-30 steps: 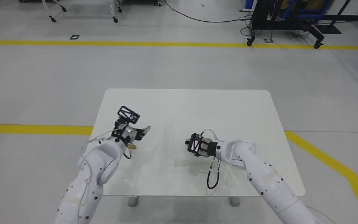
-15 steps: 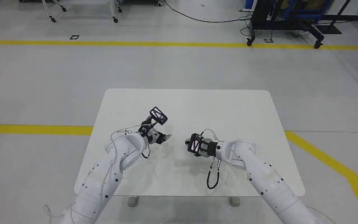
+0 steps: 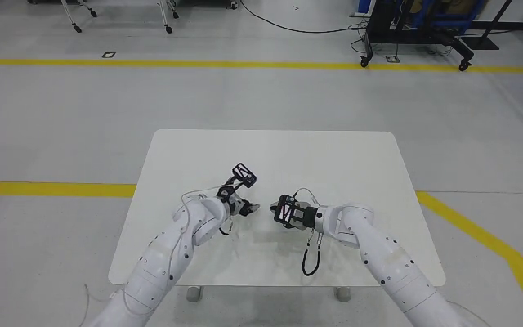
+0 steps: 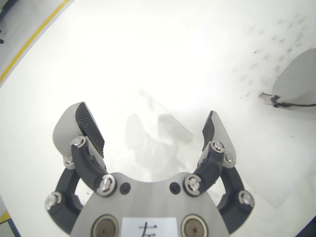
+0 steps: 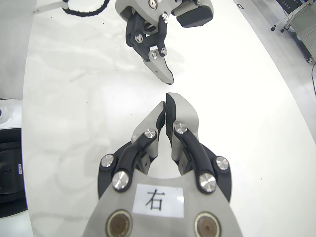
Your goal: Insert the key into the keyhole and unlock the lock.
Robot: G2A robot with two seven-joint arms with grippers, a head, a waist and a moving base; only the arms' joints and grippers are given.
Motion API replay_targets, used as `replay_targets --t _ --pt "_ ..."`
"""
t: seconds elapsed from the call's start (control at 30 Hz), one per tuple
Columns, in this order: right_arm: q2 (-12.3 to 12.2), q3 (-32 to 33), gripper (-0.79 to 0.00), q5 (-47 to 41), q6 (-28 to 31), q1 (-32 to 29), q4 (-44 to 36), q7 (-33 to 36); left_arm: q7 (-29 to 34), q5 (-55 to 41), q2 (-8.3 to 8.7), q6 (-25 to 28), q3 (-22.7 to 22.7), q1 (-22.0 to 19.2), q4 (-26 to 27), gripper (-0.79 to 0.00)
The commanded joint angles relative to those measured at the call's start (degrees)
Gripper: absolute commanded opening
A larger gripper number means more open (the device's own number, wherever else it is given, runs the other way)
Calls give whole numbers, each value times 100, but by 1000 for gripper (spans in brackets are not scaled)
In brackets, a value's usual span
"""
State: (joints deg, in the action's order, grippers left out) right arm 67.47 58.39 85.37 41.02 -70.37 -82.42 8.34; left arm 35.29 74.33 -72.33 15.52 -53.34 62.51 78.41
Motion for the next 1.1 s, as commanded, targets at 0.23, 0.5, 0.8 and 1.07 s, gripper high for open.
replay_targets --t 0.23,0.5,0.8,1.07 --pt "0 0 -785 0 0 0 0 0 -80 110 -81 -127 166 -143 -357 0" --pt "0 0 -785 0 0 0 0 0 -145 92 -89 -255 18 -226 -521 0" --pt "0 0 -785 0 0 0 0 0 50 -656 68 56 -905 -107 357 0" --pt "0 0 -785 0 0 0 0 0 1380 -2672 393 410 -2989 785 2143 0"
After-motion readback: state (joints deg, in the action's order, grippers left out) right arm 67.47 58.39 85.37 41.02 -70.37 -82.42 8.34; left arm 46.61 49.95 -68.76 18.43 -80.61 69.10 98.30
